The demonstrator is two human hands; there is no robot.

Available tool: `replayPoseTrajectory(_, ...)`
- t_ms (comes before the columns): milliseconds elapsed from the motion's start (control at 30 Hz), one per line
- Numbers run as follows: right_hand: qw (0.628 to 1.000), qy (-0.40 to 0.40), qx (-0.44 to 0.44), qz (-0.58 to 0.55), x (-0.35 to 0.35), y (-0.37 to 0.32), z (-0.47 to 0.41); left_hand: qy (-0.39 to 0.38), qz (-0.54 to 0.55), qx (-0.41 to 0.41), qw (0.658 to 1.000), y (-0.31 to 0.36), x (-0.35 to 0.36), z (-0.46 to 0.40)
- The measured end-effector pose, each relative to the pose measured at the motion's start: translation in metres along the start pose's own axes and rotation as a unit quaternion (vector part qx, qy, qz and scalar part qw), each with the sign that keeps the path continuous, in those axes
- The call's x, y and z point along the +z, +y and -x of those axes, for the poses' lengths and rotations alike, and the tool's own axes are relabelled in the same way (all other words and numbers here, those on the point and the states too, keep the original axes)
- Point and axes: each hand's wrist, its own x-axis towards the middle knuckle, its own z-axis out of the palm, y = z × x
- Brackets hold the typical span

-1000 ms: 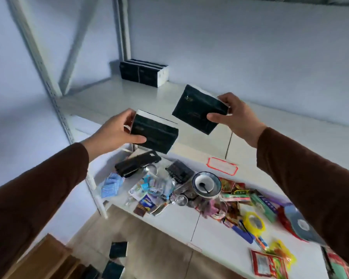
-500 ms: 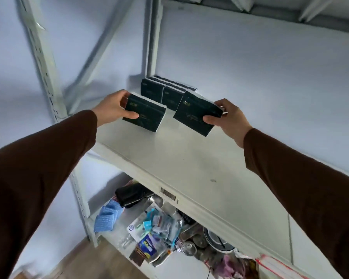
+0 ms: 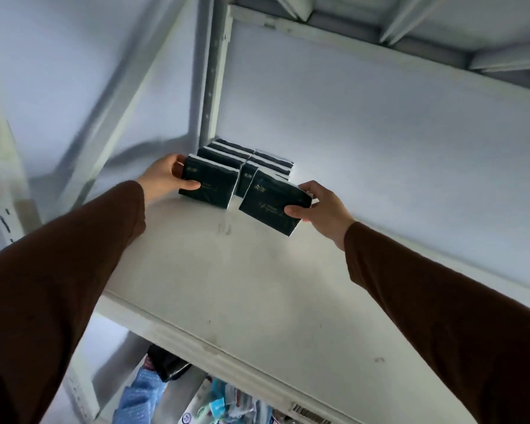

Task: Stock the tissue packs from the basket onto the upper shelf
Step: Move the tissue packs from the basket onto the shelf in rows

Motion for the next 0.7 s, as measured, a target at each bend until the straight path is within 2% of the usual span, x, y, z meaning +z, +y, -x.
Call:
replayPoseTrajectory(300,0.999,0.019,0.012,0.045,0.007,0.004,-0.032,-0.032,-0.022,0.02,0.999,-0.012,0.009,-0.055)
replayPoseTrajectory(433,0.994,0.035,0.004,0.1,0.013,0.009,-0.048,-0.029,-0.045,0.028,0.998,-0.017,0.008,-0.06)
replayPoseTrajectory(567,0.984,0.045,0.005,0.172,0.017,0.01,-0.06,0.021,-0.091,0.042,0.995,-0.009,0.014,-0.045)
replayPoseTrajectory(633,0.98,0.046,0.0,0.196,0.02,0.007,-0.066,0.074,-0.141,0.069,0.985,-0.004,0.017,-0.031)
replayPoseTrajectory(700,0.976,0.047,-0.003,0.211,0.024,0.003,-0.07,0.083,-0.197,0.1,0.972,0.002,0.021,-0.015)
